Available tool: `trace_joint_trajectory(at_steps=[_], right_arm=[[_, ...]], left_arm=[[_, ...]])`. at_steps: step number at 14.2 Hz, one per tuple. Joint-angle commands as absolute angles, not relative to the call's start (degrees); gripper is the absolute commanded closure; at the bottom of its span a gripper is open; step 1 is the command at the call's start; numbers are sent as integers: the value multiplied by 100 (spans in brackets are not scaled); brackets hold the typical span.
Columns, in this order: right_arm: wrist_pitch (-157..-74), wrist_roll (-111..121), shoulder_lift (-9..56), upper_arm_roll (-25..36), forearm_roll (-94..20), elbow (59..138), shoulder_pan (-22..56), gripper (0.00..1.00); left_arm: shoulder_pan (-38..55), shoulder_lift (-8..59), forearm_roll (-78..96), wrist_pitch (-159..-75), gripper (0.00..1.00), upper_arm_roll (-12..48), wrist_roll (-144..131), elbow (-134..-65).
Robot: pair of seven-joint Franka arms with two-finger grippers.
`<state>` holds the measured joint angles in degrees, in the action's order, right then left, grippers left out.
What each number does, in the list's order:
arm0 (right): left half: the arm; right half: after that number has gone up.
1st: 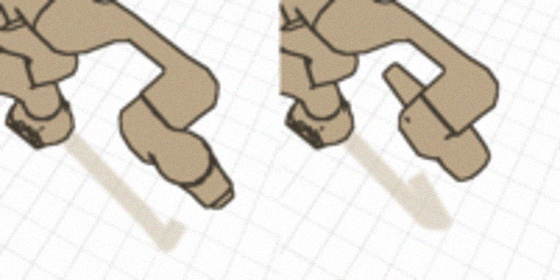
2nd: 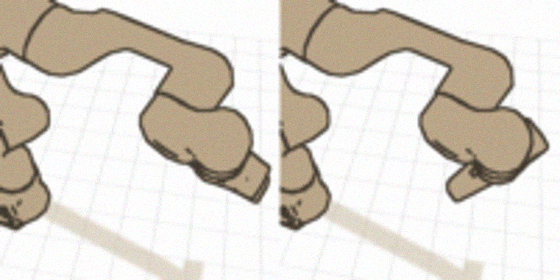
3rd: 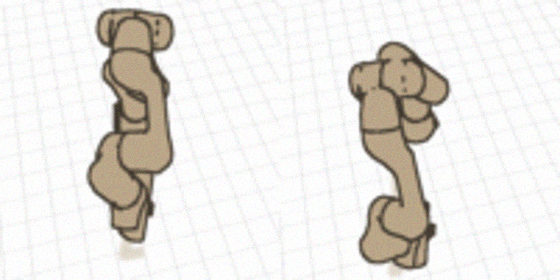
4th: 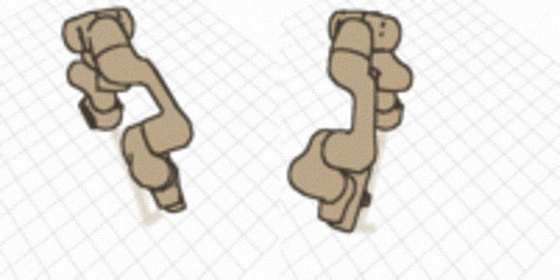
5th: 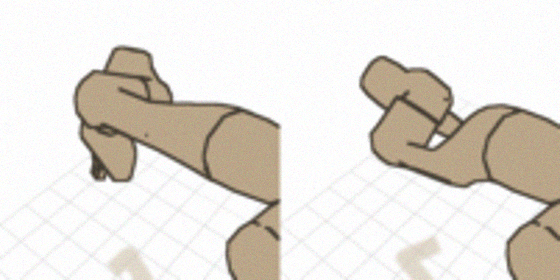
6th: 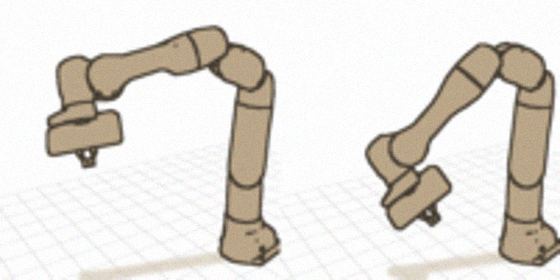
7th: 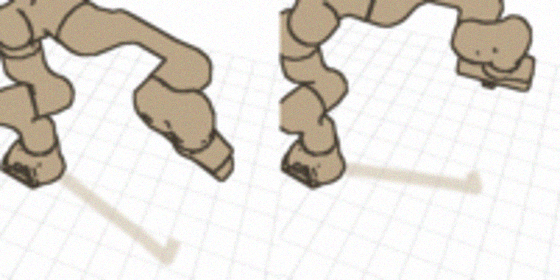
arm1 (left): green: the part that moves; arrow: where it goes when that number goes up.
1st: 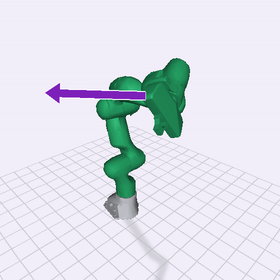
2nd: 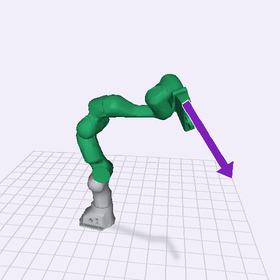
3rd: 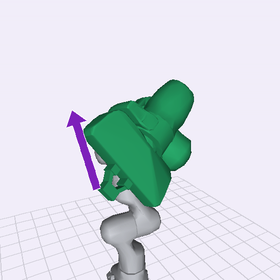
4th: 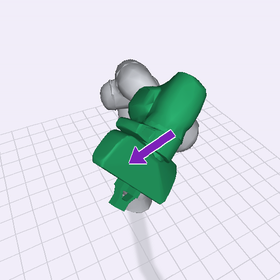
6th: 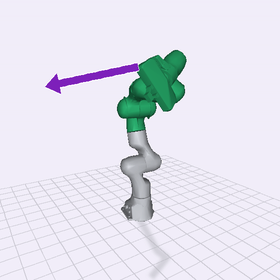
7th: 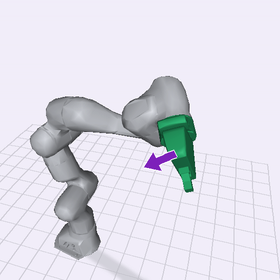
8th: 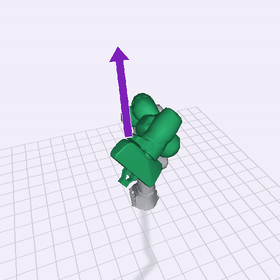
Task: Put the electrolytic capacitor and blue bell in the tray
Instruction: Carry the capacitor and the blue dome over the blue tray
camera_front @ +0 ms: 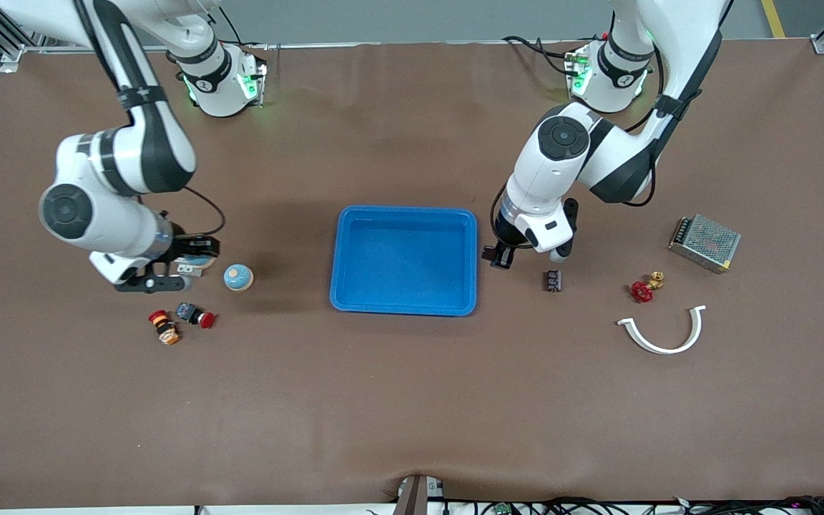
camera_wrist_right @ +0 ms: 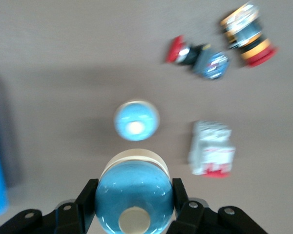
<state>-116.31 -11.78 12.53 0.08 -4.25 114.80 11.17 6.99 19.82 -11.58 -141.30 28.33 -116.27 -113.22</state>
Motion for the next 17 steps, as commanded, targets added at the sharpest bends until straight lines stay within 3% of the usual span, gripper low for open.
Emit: trace_joint_trajectory(at_steps=[1,7,12,17], right_arm=[[-11803,-2167,1230,70,-606,11540,1694,56],[-12760,-4418,1590,79,-589,11549,3109,56],[-13446,-5079,2003,88,-571,11584,3628,56],[-13877,-5309,2276,88,-527,11619,3902,56]], left_arm=[[939,2197,-1081,-14010,100,2830,-12135,-11092],[1247,2786,-1169,-14001,100,2778,-13683,-10503],[1766,2935,-1625,-14001,100,2611,-14281,-10485],[1942,3304,-1907,-13668,100,2602,-14537,-10020]])
